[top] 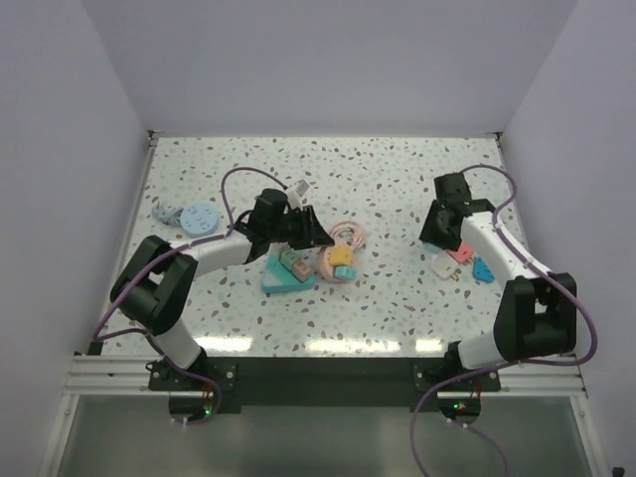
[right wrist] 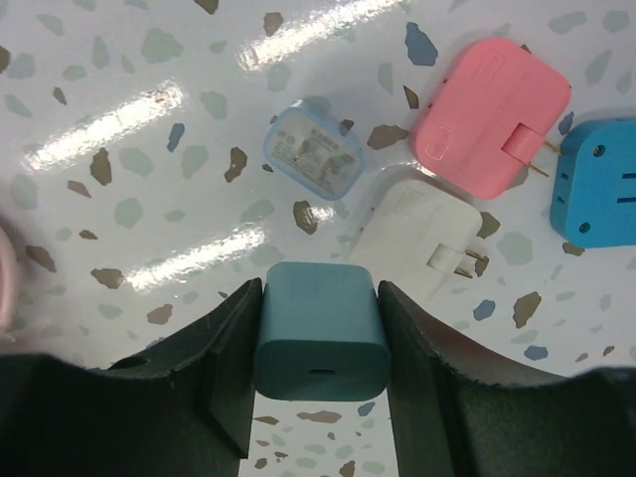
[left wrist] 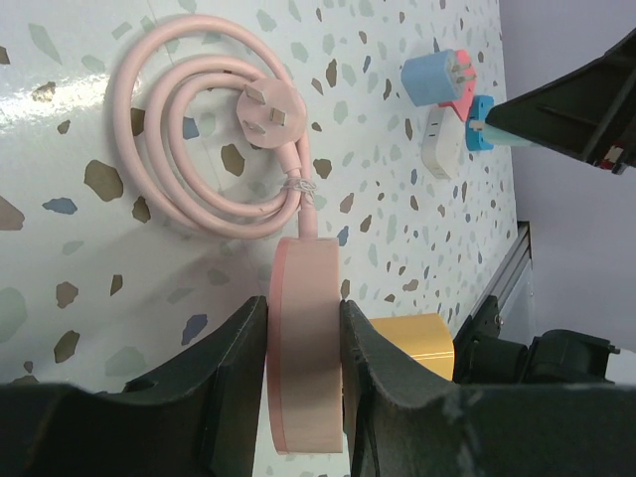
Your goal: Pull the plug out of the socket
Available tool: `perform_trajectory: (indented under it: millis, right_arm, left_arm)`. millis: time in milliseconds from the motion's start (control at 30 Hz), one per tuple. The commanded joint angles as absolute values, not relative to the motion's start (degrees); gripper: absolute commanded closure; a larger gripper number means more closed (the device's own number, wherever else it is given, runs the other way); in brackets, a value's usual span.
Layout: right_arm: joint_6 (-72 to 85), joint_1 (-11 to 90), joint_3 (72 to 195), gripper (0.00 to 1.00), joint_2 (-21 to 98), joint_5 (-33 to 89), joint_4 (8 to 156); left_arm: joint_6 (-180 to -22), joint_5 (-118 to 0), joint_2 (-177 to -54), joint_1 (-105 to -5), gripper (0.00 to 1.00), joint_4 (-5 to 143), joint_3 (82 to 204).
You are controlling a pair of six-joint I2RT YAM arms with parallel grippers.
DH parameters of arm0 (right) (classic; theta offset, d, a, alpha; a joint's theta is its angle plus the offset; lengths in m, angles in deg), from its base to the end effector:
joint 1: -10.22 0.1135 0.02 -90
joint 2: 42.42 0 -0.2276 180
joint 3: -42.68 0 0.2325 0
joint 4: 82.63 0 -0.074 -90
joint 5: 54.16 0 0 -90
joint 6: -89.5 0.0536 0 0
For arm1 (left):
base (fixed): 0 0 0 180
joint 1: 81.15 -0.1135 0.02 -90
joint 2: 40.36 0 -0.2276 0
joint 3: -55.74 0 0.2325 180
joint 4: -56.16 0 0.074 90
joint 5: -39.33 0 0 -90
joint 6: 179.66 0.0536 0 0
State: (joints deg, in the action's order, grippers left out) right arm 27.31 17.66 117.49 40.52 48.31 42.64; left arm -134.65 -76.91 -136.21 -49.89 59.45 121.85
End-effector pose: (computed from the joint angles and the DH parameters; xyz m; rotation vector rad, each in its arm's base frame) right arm 0.2790 0.0248 0.1941 0.5324 2.5716 -0.0815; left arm 0.2847 -0.2005 0.1580 0.0141 2.3586 -1.2130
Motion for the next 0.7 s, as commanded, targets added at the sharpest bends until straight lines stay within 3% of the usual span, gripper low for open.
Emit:
perform_trajectory:
  millis: [0,67,200,400,533,667]
  right_arm:
    - [27.2,17.0,117.5,0.63,41.8,53.1,42.0]
    - [27.6,16.8,117.6,0.53,42.0,53.9,42.4]
    - [27.3,16.7,118.6,0.47,41.8,54.1,42.8]
    - [26.8,16.7,119.4,0.25,40.4,54.1,42.7]
    - [25.8,16.8,118.9,0.28,36.2,46.9,45.5]
    - [23.9,19.4,116.9,0.30,31.3,27.2,50.5]
  left_arm:
    - [-135.7,-79.6,-135.3,-50.1,1.00,55.0,124.9]
    - [-135.7,-79.5,-135.2,-50.0,1.00,54.9,124.7]
    - [-135.7,-79.7,-135.3,-50.1,1.00,54.9,124.5]
    - [-135.8,-79.6,-135.4,-50.1,1.00,54.6,124.3]
    - [-136.2,-79.4,-135.3,-50.1,1.00,54.2,124.1]
    - [-136.6,-79.2,-135.6,-50.1,1.00,53.4,123.9]
